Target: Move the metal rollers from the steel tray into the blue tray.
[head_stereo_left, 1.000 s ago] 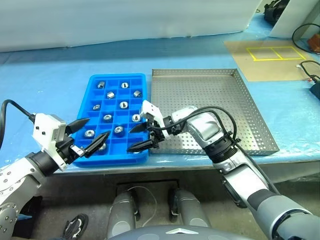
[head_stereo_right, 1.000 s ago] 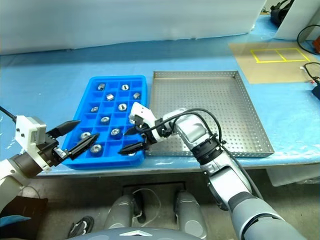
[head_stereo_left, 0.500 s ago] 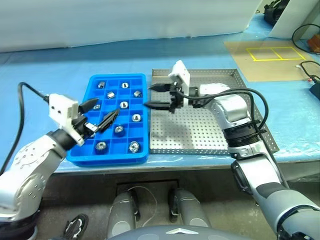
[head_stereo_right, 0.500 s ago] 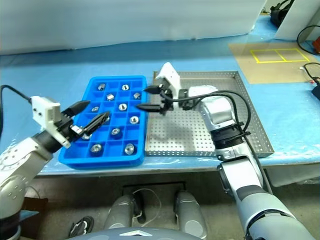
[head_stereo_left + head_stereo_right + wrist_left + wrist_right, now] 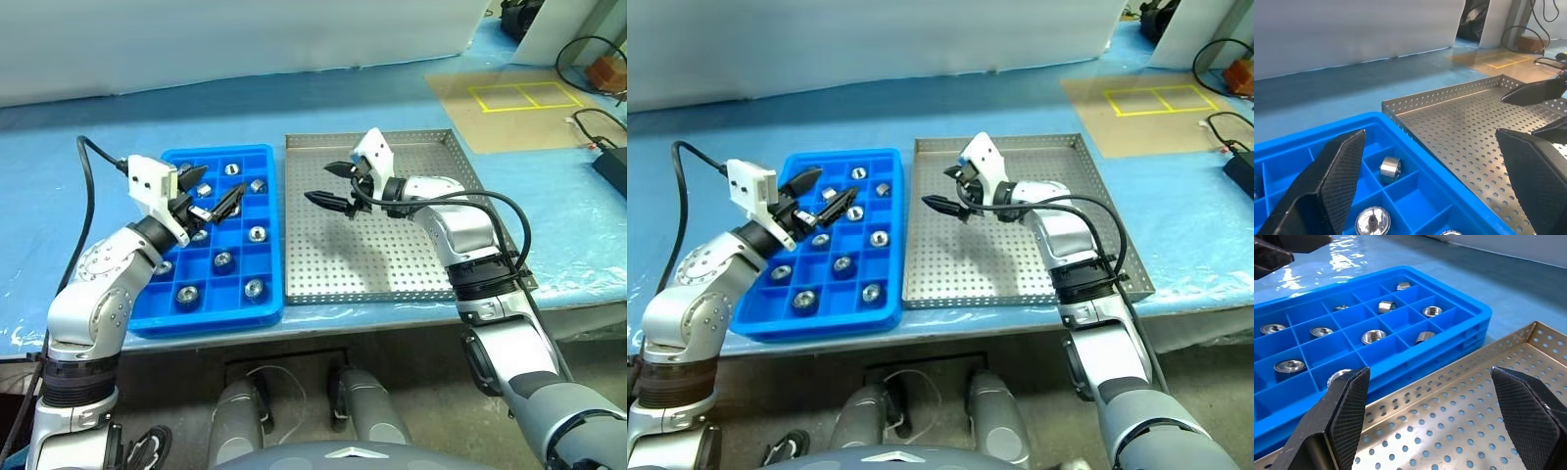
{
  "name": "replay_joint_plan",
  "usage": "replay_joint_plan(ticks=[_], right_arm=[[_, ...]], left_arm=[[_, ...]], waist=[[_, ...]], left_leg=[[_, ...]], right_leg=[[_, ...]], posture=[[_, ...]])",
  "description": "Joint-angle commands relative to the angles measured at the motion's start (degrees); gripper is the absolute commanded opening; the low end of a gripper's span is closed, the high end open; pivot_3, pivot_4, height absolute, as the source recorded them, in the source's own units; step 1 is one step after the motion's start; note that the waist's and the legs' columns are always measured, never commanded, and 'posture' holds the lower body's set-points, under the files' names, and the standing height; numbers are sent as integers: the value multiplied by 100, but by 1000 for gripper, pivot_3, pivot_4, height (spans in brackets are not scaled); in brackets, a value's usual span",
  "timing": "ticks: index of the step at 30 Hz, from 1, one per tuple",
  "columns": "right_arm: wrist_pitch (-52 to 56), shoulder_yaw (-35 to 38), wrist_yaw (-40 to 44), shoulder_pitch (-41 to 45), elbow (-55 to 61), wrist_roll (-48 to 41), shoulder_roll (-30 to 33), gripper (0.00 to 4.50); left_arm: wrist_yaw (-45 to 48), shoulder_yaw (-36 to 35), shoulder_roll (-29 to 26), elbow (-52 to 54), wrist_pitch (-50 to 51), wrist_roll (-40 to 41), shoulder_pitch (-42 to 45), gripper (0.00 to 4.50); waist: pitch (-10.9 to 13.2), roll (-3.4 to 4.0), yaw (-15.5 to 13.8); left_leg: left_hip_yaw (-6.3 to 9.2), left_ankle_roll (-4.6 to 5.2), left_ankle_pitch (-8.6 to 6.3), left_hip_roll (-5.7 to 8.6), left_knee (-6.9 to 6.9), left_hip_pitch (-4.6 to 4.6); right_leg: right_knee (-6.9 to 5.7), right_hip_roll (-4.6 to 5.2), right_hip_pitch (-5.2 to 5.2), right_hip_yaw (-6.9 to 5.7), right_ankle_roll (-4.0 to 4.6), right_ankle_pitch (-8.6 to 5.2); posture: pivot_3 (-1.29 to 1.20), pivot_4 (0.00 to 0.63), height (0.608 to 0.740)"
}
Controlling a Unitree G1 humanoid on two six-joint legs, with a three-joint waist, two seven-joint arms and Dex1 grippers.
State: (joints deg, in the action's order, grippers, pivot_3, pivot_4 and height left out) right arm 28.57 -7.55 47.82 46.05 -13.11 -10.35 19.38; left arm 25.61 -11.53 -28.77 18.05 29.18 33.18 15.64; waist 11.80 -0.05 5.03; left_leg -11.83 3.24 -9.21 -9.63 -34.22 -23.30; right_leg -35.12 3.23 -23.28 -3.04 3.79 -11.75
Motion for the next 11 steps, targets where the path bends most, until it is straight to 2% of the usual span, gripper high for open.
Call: replay_joint_plan(ticks=[1, 4, 11], right_arm=[[-73, 144, -929, 337, -633, 364, -198, 4109], [162, 476, -1220, 637, -1054, 142, -385, 4109], [-40, 522, -1424, 875, -1477, 195, -474, 4109]], left_arm=[[-257, -83, 96, -95, -206, -270, 245, 4500], [-374, -121, 187, -127, -166, -303, 350, 4500], [-376, -98, 230, 107, -77, -302, 211, 4500]], waist=[[0, 0, 12], [1, 1, 27], [1, 1, 24]], left_leg=[[0, -1, 0, 0, -1, 5], [1, -3, 2, 0, -6, 5], [1, 0, -1, 0, 3, -4]], right_leg=[[0, 0, 4, 0, -1, 0], [-1, 1, 6, 0, -2, 0], [3, 0, -2, -2, 3, 1]], posture=[[-450, 150, 740], [-438, 150, 740], [-407, 150, 740]])
